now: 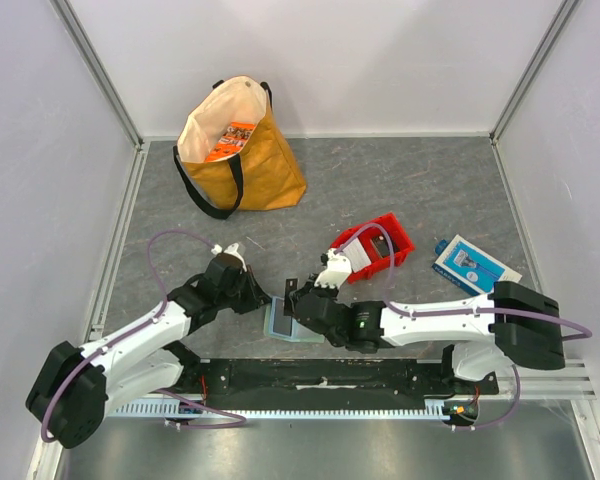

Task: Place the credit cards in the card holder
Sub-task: Turn over the card slot at the center of the board, then insert the credit card into the card holder, then pick up the credit card from the storage box.

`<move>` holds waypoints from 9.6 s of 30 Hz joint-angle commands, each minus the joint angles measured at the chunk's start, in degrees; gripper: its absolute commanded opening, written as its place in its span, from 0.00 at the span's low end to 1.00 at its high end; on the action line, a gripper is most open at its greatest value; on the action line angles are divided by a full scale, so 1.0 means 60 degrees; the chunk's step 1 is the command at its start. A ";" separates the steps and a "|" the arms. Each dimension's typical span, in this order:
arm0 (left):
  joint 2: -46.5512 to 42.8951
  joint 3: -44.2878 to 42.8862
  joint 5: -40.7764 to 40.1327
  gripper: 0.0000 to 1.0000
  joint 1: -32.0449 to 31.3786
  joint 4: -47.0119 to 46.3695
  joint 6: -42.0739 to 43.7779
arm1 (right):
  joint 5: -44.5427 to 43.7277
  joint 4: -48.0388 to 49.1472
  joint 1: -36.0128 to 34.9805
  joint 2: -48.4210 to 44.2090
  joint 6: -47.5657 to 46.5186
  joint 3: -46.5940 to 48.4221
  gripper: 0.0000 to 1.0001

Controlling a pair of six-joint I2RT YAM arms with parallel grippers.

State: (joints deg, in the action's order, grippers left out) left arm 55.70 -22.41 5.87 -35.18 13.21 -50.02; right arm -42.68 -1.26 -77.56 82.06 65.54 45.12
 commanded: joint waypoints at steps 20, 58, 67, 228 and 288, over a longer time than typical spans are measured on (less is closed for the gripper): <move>-0.0451 0.0147 -0.0172 0.02 -0.0040 -0.0078 -0.0482 | -0.0724 0.0766 -0.0316 0.1411 0.0386 0.1181 0.00; -0.0817 0.0147 -0.0172 0.02 -0.0026 0.0083 -0.0482 | -0.1750 -0.3509 -0.0843 0.2846 0.0137 0.3640 0.00; -0.0963 0.0176 -0.0187 0.02 -0.0026 0.0156 -0.0467 | -0.1750 -0.4829 -0.0901 0.3286 0.0327 0.4198 0.00; -0.0920 0.0645 -0.1374 0.02 -0.0026 0.0434 -0.0409 | 0.3799 -0.1722 0.4412 -0.1870 -0.4344 0.0345 0.73; 0.2332 -0.1054 -0.0480 0.02 0.0897 -0.0620 0.0133 | 1.0364 -0.2090 0.9616 0.1455 -0.7451 0.1649 0.28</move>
State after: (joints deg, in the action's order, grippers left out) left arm 69.01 -27.31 2.17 -30.00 11.60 -51.07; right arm 17.74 -13.82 -20.64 93.03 21.47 55.27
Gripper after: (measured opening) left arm 0.042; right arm 0.331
